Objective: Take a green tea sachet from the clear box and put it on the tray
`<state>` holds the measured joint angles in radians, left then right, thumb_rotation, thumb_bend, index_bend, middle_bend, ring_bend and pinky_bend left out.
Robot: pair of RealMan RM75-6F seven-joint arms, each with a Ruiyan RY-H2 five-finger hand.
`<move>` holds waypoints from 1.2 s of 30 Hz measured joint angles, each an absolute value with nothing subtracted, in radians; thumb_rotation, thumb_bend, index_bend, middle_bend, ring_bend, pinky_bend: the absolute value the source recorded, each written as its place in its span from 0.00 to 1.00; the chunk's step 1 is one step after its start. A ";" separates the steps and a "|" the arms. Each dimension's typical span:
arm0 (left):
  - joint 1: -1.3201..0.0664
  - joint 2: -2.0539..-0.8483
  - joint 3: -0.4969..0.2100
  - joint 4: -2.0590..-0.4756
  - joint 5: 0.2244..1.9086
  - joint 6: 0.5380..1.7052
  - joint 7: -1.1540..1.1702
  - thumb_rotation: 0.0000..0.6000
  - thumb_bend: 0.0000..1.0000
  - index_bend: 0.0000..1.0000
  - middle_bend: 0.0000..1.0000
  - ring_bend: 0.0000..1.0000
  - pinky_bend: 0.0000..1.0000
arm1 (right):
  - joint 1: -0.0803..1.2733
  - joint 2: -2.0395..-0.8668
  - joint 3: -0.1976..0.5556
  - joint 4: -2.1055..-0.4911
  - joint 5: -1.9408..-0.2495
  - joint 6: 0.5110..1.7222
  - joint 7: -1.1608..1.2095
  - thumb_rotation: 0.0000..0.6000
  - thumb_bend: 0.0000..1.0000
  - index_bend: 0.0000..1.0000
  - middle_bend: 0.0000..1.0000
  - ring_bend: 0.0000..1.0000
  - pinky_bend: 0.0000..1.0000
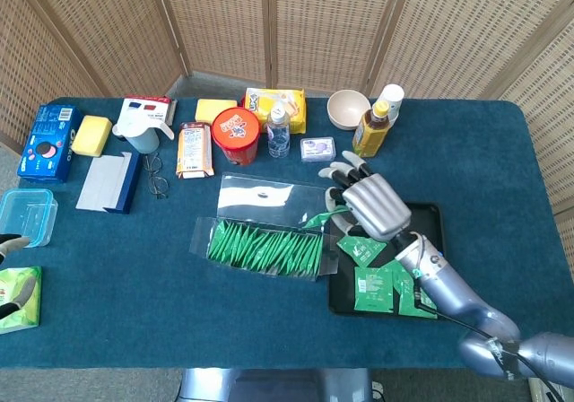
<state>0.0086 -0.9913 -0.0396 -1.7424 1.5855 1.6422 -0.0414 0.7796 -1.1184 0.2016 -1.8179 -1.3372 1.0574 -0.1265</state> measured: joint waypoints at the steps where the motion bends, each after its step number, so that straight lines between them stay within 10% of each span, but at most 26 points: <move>1: 0.008 -0.991 -0.040 -1.745 1.587 1.642 -0.039 1.00 0.31 0.26 0.25 0.19 0.30 | 0.769 -1.106 0.198 -1.819 -1.337 1.064 -0.124 1.00 0.49 0.61 0.24 0.17 0.06; 36: 0.008 -0.975 -0.034 -1.781 1.608 1.648 -0.010 1.00 0.31 0.26 0.25 0.19 0.30 | 0.529 -1.000 0.055 -1.771 -1.397 1.092 -0.036 1.00 0.49 0.49 0.23 0.15 0.05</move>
<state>0.0078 -0.9752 -0.0342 -1.7813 1.6077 1.6485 -0.0096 0.5289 -1.0004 0.0551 -1.7707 -1.3966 1.0918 -0.0361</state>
